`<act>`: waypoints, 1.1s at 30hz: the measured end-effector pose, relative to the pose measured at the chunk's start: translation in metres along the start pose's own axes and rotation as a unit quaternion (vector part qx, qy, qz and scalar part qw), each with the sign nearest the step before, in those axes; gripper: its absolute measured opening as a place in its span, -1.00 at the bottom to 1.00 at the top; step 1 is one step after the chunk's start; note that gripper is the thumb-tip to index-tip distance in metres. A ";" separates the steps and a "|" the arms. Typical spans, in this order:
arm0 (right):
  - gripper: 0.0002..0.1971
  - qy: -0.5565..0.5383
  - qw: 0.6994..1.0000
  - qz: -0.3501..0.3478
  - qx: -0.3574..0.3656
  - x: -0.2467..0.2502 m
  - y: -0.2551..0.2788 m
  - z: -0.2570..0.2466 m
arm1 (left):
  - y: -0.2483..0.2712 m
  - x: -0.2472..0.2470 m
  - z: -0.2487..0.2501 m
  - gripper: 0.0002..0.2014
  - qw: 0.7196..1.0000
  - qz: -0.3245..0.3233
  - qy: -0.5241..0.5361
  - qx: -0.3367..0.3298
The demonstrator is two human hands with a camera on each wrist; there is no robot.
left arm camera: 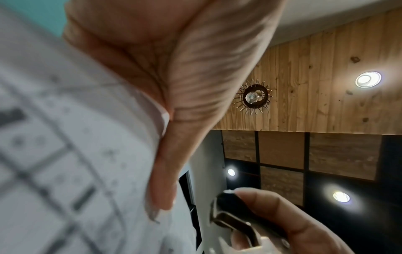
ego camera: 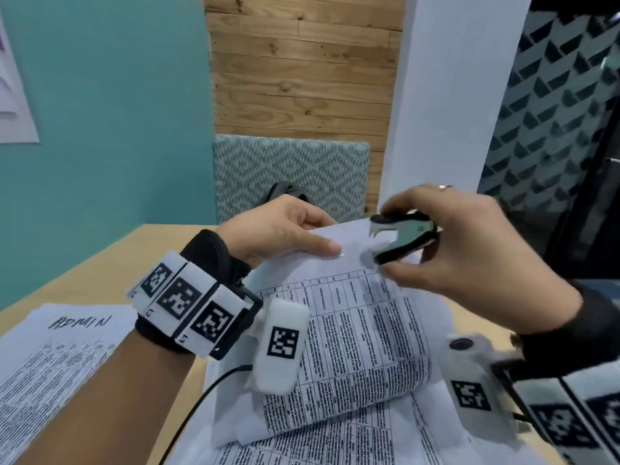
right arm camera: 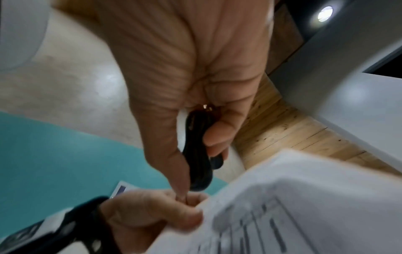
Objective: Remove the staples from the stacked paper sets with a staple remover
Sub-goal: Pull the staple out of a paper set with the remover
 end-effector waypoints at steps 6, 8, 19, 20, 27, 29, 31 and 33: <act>-0.60 0.094 0.993 -0.004 0.071 -0.011 0.005 -0.016 | 0.008 -0.010 0.010 -0.76 0.999 -0.033 -0.017 -0.034; -0.60 0.107 0.990 -0.009 0.086 -0.010 0.006 -0.017 | 0.008 -0.010 0.011 -0.68 0.998 -0.035 -0.019 -0.039; -0.67 0.138 0.979 -0.010 0.148 -0.012 0.006 -0.019 | 0.007 -0.013 0.010 -0.60 0.997 -0.072 0.021 -0.020; -0.67 0.140 0.979 -0.008 0.151 -0.012 0.006 -0.019 | 0.008 -0.013 0.011 -0.60 0.996 -0.077 0.037 -0.020; -0.64 0.161 0.973 -0.006 0.167 -0.015 0.007 -0.018 | 0.008 -0.015 0.010 -0.80 0.993 -0.086 0.074 -0.014; -0.67 0.177 0.970 -0.010 0.168 -0.016 0.008 -0.018 | 0.008 -0.017 0.011 -0.86 0.993 -0.087 0.083 -0.012; -0.69 0.188 0.967 -0.007 0.170 -0.017 0.008 -0.019 | 0.008 -0.018 0.011 -0.86 0.992 -0.084 0.094 -0.008; -0.69 0.194 0.966 -0.001 0.172 -0.017 0.008 -0.019 | 0.008 -0.019 0.012 -0.85 0.991 -0.082 0.109 -0.006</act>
Point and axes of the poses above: each hand's wrist, its own y-axis away from the middle knuckle, its own x-axis out of the back of the hand, z = x × y, the point moved 3 cm from there along -y, towards the middle knuckle, and after that the axes turned 7 degrees about y, right-handed, at the moved point
